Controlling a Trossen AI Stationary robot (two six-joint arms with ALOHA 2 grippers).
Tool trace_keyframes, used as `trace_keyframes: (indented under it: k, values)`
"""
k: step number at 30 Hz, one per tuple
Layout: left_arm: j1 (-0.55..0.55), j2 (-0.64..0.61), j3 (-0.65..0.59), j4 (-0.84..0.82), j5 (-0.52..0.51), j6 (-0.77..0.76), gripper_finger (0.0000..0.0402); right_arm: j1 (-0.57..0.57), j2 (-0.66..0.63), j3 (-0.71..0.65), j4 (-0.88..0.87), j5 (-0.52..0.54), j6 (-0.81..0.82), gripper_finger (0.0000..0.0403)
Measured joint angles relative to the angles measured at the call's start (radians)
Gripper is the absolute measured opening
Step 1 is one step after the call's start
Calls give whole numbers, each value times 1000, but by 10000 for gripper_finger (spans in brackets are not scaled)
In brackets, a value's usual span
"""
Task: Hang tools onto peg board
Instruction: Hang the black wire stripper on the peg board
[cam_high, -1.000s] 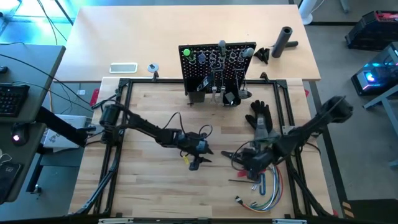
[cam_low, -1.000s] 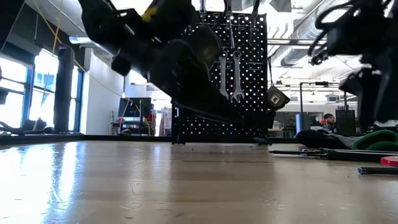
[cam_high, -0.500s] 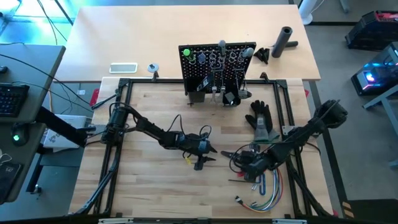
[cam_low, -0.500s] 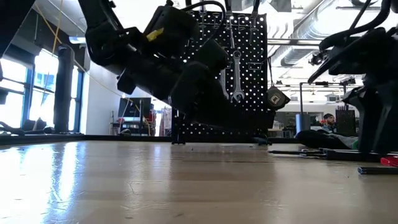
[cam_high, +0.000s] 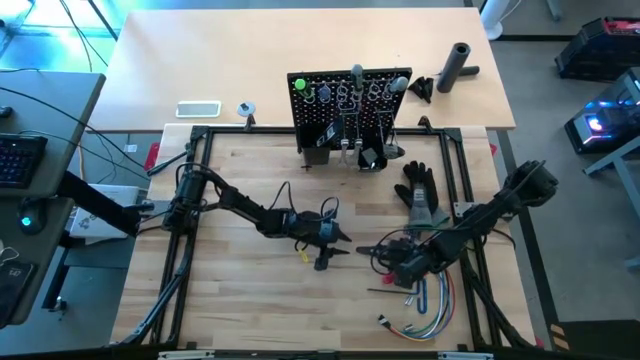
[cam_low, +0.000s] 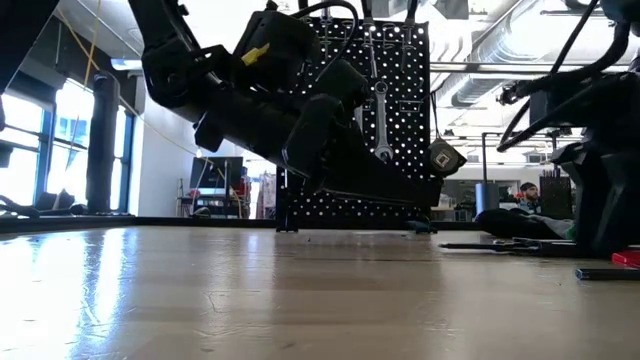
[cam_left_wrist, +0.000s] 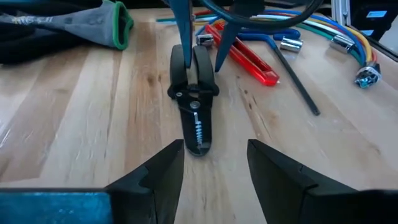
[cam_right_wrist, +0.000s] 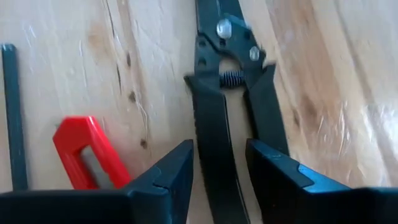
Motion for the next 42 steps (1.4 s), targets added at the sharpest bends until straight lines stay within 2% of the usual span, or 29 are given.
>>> trace_keyframes:
  k: [8, 11, 24, 33, 38, 42]
  values:
    - [-2, 0, 0, -16, 5, -11, 155, -30, 47, 4, 81, 19, -74, 72]
    - [-3, 0, 0, -30, 19, -11, 151, -47, 82, 5, 139, 21, -115, 57]
    - [-7, 0, 0, -127, -12, -10, 144, -115, 117, 3, 302, 0, -245, 72]
    - [-8, 0, 0, -208, -97, -8, 144, -118, 118, 2, 322, -2, -269, 72]
    - [-8, 0, 0, -201, -98, -10, 142, -118, 118, 2, 323, -3, -278, 73]
    - [-8, 0, -1, -186, -97, -9, 124, -118, 118, 1, 334, -8, -292, 73]
